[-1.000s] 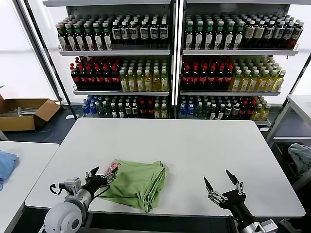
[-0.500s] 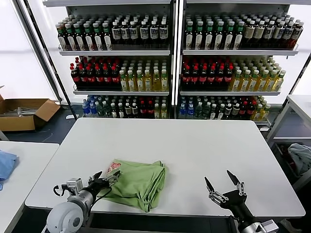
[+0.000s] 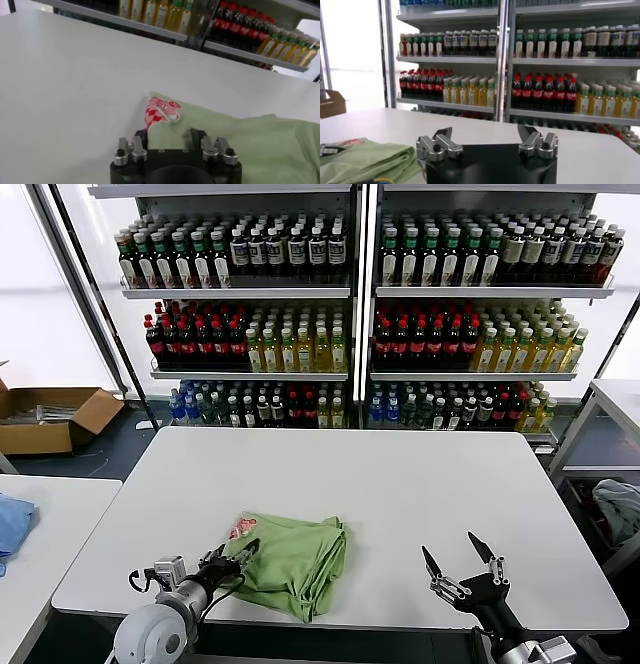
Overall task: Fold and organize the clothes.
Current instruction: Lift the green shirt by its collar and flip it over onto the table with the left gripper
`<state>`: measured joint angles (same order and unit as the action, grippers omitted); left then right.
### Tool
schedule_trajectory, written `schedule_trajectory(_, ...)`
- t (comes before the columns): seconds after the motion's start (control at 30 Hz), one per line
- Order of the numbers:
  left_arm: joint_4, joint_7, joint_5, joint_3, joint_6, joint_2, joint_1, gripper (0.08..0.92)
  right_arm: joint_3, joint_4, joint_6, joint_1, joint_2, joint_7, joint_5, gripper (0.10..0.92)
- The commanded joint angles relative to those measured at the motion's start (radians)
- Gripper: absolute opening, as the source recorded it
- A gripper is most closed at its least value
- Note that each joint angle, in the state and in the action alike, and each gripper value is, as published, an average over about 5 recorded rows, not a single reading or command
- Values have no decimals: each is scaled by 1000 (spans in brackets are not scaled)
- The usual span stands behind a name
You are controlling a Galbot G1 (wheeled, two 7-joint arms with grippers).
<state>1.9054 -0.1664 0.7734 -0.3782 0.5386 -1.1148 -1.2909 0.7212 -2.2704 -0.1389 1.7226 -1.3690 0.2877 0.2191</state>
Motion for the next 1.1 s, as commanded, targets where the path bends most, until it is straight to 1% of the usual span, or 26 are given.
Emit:
schedule_trajectory(0.03,-48,4,-41,15,-84,-29,-17,519,-8,-3,-1,-4,-2,-1,-4,823)
schedule_trajectory(0.3,-41,-24,-83,-32,-145,-67,-44,285,-17,2,-3,-17,-2,-1,-5,823)
schedule_trajectory(0.4,1,-52,-49,-105,-150,-74,-53,199,-13,1,-8,-23,-1,-2,-3,823)
schedule_trajectory(0.5,57,-87,34,-215,-137,-70,-72,130,-7,2,-10,-27,1,-2,2,823)
schedule_trajectory(0.57,75,-94,74,-304,-128,-55,-85,114,-6,5,-10,-30,3,-2,4,823)
schedule_trajectory(0.63,68,-95,89,-415,-119,-27,-89,115,-8,7,-11,-34,5,-2,6,823)
schedule_trajectory(0.73,22,-104,91,-570,-106,32,-76,115,-16,10,-11,-41,5,-2,9,823)
schedule_trajectory(0.83,-16,-127,90,-676,-99,100,-62,115,-27,11,-11,-46,2,-1,9,823)
schedule_trajectory(0.97,-15,-166,81,-737,-100,169,-48,115,-36,9,-10,-48,-1,-1,8,823)
schedule_trajectory(1.03,6,-187,63,-728,-103,180,-36,115,-36,6,-9,-47,-3,0,8,823)
schedule_trajectory(1.1,41,-209,39,-694,-104,170,-28,115,-35,4,-7,-44,-5,0,8,823)
